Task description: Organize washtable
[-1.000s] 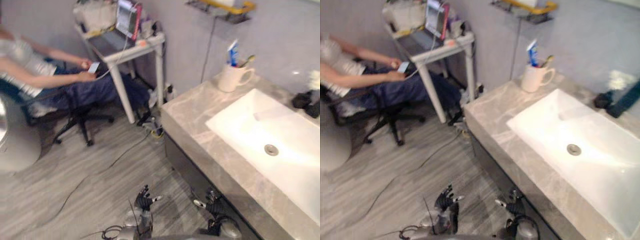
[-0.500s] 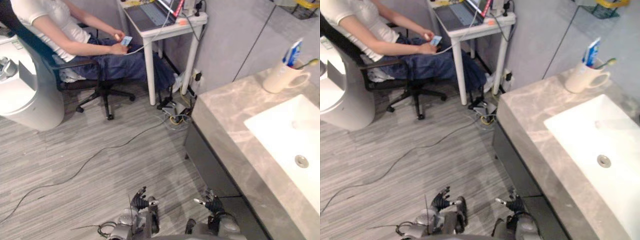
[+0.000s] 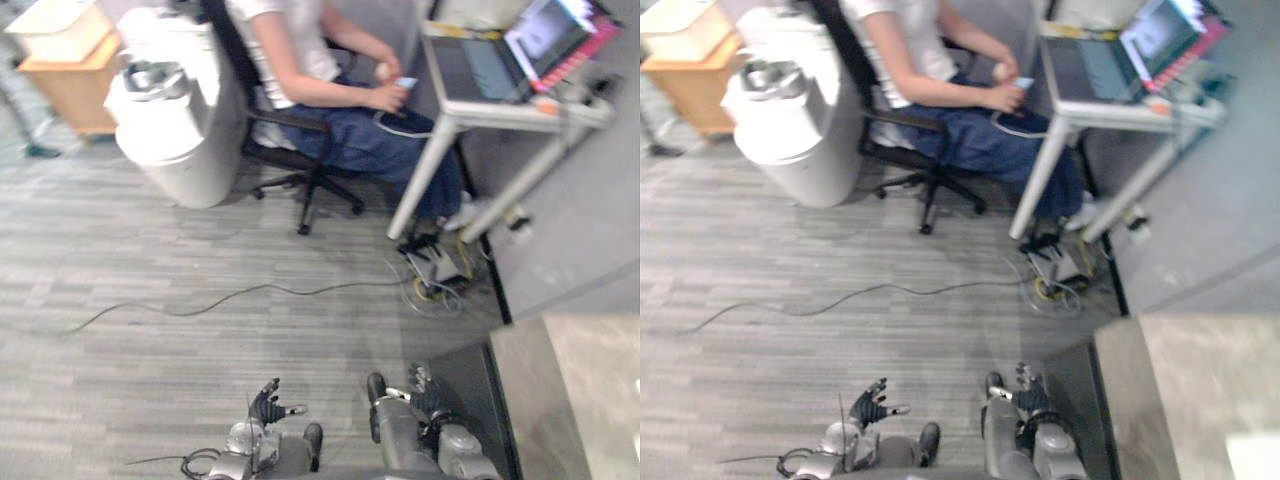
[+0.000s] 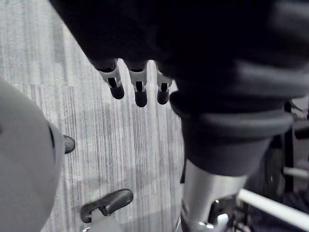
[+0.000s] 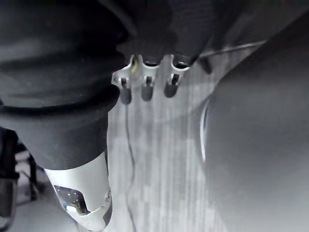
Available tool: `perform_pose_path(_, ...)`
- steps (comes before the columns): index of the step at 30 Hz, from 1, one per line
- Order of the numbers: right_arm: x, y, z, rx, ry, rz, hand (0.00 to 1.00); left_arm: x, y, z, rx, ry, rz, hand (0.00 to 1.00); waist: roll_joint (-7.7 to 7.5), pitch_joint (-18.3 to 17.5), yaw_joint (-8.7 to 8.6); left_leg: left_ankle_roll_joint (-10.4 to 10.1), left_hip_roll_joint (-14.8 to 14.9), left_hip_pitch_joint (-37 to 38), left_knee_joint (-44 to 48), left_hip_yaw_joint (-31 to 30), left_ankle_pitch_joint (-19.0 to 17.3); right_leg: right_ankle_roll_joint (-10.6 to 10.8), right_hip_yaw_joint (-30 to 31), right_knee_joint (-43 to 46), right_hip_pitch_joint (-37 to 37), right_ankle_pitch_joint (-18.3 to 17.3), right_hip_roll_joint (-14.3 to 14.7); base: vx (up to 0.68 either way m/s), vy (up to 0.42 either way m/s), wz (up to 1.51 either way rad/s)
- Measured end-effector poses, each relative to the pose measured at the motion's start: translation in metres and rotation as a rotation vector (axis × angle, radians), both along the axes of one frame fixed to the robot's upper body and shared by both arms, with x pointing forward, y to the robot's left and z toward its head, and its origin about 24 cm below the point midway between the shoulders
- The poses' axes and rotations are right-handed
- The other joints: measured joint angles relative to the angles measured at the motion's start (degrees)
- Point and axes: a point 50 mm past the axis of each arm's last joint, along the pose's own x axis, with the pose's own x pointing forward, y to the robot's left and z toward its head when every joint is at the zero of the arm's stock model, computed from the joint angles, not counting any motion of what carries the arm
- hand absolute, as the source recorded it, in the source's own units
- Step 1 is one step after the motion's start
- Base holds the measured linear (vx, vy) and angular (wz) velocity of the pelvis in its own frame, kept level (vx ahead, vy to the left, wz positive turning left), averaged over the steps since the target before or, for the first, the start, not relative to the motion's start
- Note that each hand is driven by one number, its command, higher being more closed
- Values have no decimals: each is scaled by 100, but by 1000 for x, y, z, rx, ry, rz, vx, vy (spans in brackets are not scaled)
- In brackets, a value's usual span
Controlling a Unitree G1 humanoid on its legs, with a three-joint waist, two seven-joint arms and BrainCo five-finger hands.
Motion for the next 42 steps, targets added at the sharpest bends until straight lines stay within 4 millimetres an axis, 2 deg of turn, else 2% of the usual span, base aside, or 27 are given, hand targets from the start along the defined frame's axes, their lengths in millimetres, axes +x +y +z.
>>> perform_pose_path(1, -1, 1, -1, 4, 3, -1, 0, 0, 1, 0, -2, -3, 10, 0, -23, -13, 10, -54, -47, -16, 95, -182, -92, -52, -38, -37, 9, 146, -74, 351, -355, 158)
perform_pose_path(2, 1, 0, 1, 1, -6, -6, 0, 3, -1, 1, -18, -12, 59, 0, 76, 23, 59, -239, 31, -80, 364, -346, -281, -209, -399, 177, 40, 635, -115, 384, -413, 168)
perform_pose_path(3, 8, -4, 5, -9, -29, -7, 0, 3, -5, 1, -33, -18, 99, 0, 255, 19, 118, -345, 231, -246, 604, -321, -303, -417, -829, 317, 86, 493, -67, 364, -403, 154)
perform_pose_path(4, 10, -4, 7, -8, -42, -9, 0, 3, -5, 1, -35, -19, 112, 0, 301, 16, 127, -369, 339, -268, 635, -249, -290, -506, -1022, 371, 128, 411, -49, 347, -463, 151)
perform_pose_path(5, 14, 0, 10, 1, -65, -6, 0, 3, -9, 1, -47, -22, 135, 0, 335, 23, 121, -542, 695, -251, 603, 154, -189, -733, -1419, 493, 290, 270, 2, 269, -394, 138)
perform_pose_path(6, 15, 1, 10, 8, -68, -9, 0, 4, -12, 2, -54, -23, 131, 0, 320, 33, 104, -722, 952, -208, 518, 546, -119, -831, -1610, 492, 471, 209, 20, 241, -388, 138)
perform_pose_path(7, 14, 2, 10, 10, -67, -10, 0, 4, -15, 2, -59, -24, 125, 0, 307, 39, 99, -756, 1117, -179, 425, 859, -98, -876, -1742, 482, 599, 179, 19, 135, -276, 139)
perform_pose_path(8, 14, 2, 10, 10, -69, -13, 0, 6, -20, 3, -66, -36, 100, 0, 268, 40, 90, -815, 1443, -162, 254, 1654, -63, -899, -2050, 401, 838, 162, -34, 103, -293, 121)
perform_pose_path(9, 14, 0, 11, 8, -71, -18, 0, 6, -22, 4, -65, -41, 86, 0, 255, 33, 91, -889, 1512, -177, 180, 1995, -9, -904, -2210, 341, 911, 157, -94, 76, -288, 142)
perform_pose_path(10, 14, -3, 11, 1, -72, -24, 0, 7, -25, 5, -68, -48, 67, 0, 259, 28, 81, -1008, 1606, -189, 2, 2748, 102, -923, -2516, 133, 1072, 125, -195, 29, -185, 95)
perform_pose_path(11, 14, -5, 10, -5, -69, -24, 0, 7, -26, 5, -68, -48, 58, 0, 270, 24, 79, -1025, 1630, -200, -86, 3118, 116, -915, -2634, 12, 1146, 86, -244, 1, -89, 118)
perform_pose_path(12, 11, -10, 8, -18, -53, -28, 0, 6, -28, 4, -68, -42, 47, 0, 374, 9, 41, -999, 1682, -200, -214, 3895, 129, -891, -2942, -168, 1279, 44, -309, -41, 5, 128)
perform_pose_path(13, 3, -14, 4, -25, -25, -39, 0, 3, -27, 3, -66, -32, 45, 0, 456, -29, -41, -712, 1701, -172, -284, 4416, 346, -824, -3263, -162, 1381, 0, -388, -44, 47, 132)
perform_pose_path(15, -8, -12, -1, -18, 6, -42, 0, -2, -19, 0, -41, -11, 34, 0, 417, -34, -43, -625, 1683, -147, -398, 4648, 807, -701, -3619, -185, 1643, -69, -581, -48, 97, 124)
perform_pose_path(18, -16, -13, -4, -21, 31, -46, 0, -6, -10, -1, -22, -4, 35, 0, 352, -124, -6, -447, 1355, -96, -861, 4410, 1078, -460, -3980, -608, 1959, 107, -693, -26, 129, 84)
perform_pose_path(20, -17, -8, -6, -15, 43, -33, 0, -10, -1, -3, 2, 10, 37, 0, 301, -182, 1, -409, 1173, 34, -1280, 4243, 1288, -406, -4074, -985, 2142, 343, -674, 52, 141, 56)
perform_pose_path(24, -19, 1, -8, 5, 55, -28, 0, -21, 19, -6, 42, 46, 81, 0, 192, -239, 110, -365, 1016, 225, -1511, 4217, 1328, -312, -4061, -1286, 2369, 560, -682, 34, 106, 7)
perform_pose_path(28, -20, 10, -10, 24, 62, -15, 0, -30, 33, -8, 61, 73, 138, 0, 9, -318, 151, -339, 907, 324, -1705, 4253, 1329, -275, -4006, -1269, 2381, 509, -714, 3, 60, -6)
perform_pose_path(31, -22, 9, -10, 24, 67, -19, 0, -33, 39, -8, 68, 80, 162, 0, -111, -318, 116, -156, 710, 408, -1645, 4100, 1156, -17, -3978, -587, 2260, 36, -1057, 52, 62, 22)
perform_pose_path(32, -26, 4, -11, 13, 76, -23, 0, -33, 40, -8, 70, 78, 163, 0, -157, -292, 89, 6, 586, 367, -1514, 3774, 956, 15, -3534, 210, 2037, -70, -1317, 118, 69, 71)
perform_pose_path(33, -26, 1, -11, 2, 75, -21, 0, -32, 40, -8, 68, 77, 171, 0, -140, -260, 64, 101, 592, 327, -1395, 3616, 883, -104, -3103, 891, 1723, 12, -1368, 141, 67, 93)
perform_pose_path(34, -23, -4, -9, -11, 68, -16, 0, -30, 38, -7, 57, 69, 180, 0, -59, -211, 39, 148, 663, 306, -1212, 3443, 791, -251, -2674, 1456, 1354, -210, -1285, 131, 42, 71)
perform_pose_path(35, -21, -5, -9, -15, 65, -15, 0, -29, 39, -7, 53, 67, 188, 0, 9, -145, 10, 154, 739, 273, -1088, 3343, 737, -287, -2468, 1561, 1205, -429, -1143, 147, 2, 68)
perform_pose_path(36, -19, -5, -8, -18, 57, -2, 0, -28, 41, -6, 44, 59, 219, 0, -10, -78, 18, 140, 879, 255, -935, 3192, 618, -333, -2154, 1609, 950, -638, -870, 180, -14, 60)
perform_pose_path(38, -16, -2, -6, -8, 40, 23, 0, -28, 43, -6, 37, 62, 247, 0, -22, -4, 6, 59, 1005, 325, -807, 2984, 451, -317, -1834, 1456, 573, -657, -534, 212, -43, 57)
perform_pose_path(40, -15, -3, -4, -8, 26, 27, 0, -31, 43, -8, 35, 75, 248, 0, -42, 5, -66, -153, 1128, 431, -608, 2650, 178, -145, -1316, 818, 191, -507, -234, 272, -104, 72)
perform_pose_path(42, -18, -3, -3, 2, 21, 15, 0, -32, 44, -9, 39, 81, 254, 0, -92, -24, -115, -387, 1120, 416, -432, 2299, 22, -120, -953, 418, 55, -326, -221, 402, -240, 121)
